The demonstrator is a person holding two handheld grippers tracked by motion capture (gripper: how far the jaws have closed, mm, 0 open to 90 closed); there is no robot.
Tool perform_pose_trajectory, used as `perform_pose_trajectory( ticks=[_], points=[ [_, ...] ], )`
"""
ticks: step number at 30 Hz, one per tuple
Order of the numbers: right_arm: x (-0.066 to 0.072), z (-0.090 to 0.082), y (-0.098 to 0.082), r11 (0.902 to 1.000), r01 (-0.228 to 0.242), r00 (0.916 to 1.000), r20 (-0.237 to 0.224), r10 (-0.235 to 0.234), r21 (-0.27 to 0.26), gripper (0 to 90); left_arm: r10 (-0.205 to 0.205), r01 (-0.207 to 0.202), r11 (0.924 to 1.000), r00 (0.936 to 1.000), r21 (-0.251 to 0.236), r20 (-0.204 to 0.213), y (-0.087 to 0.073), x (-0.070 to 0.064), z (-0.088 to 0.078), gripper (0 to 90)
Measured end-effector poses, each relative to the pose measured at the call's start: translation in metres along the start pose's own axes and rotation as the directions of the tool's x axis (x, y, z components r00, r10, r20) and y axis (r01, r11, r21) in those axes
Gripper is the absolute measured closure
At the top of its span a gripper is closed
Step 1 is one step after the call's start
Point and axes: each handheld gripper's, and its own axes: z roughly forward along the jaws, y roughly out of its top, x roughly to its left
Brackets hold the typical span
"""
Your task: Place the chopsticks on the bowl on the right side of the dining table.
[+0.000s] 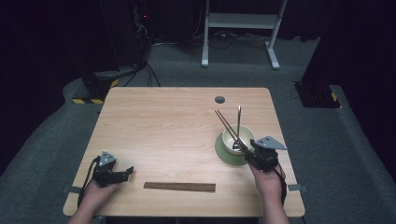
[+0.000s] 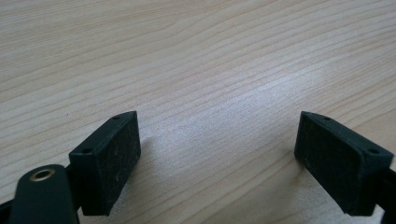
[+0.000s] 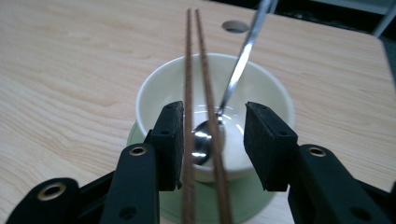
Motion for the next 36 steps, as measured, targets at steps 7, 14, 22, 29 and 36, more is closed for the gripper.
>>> perform_pose_trajectory(
  ticks=[7, 14, 22, 29, 36],
  points=[
    [-0.004, -0.015, -0.017, 0.9996, -0.027, 0.9996, -0.010, 0.027, 0.010, 59.4, 0.000, 0.000, 1.0000, 1.0000, 0.000, 0.000, 0.000, 0.000, 0.000, 14.4],
    [0.006, -0.016, -0.022, 0.9996, -0.005, 1.0000, -0.006, 0.005, 0.028, 56.4, 0.001, -0.001, 1.0000, 1.0000, 0.000, 0.004, 0.000, 0.000, 0.000, 14.3],
    [0.015, -0.011, -0.025, 0.9975, 0.011, 0.9998, 0.014, -0.012, 0.070, 59.4, 0.005, -0.005, 1.0000, 1.0000, 0.000, 0.006, 0.000, 0.000, 0.000, 14.3],
    [0.019, -0.009, -0.026, 0.9963, 0.033, 0.9994, 0.008, -0.034, 0.080, 65.0, 0.006, -0.006, 1.0000, 1.0000, 0.000, 0.008, 0.000, 0.001, 0.000, 14.3],
    [0.022, -0.006, -0.029, 0.9943, 0.058, 0.9982, 0.009, -0.059, 0.089, 73.7, 0.012, -0.012, 0.9999, 0.9998, 0.001, 0.013, 0.001, 0.001, 0.001, 14.2]
  ],
)
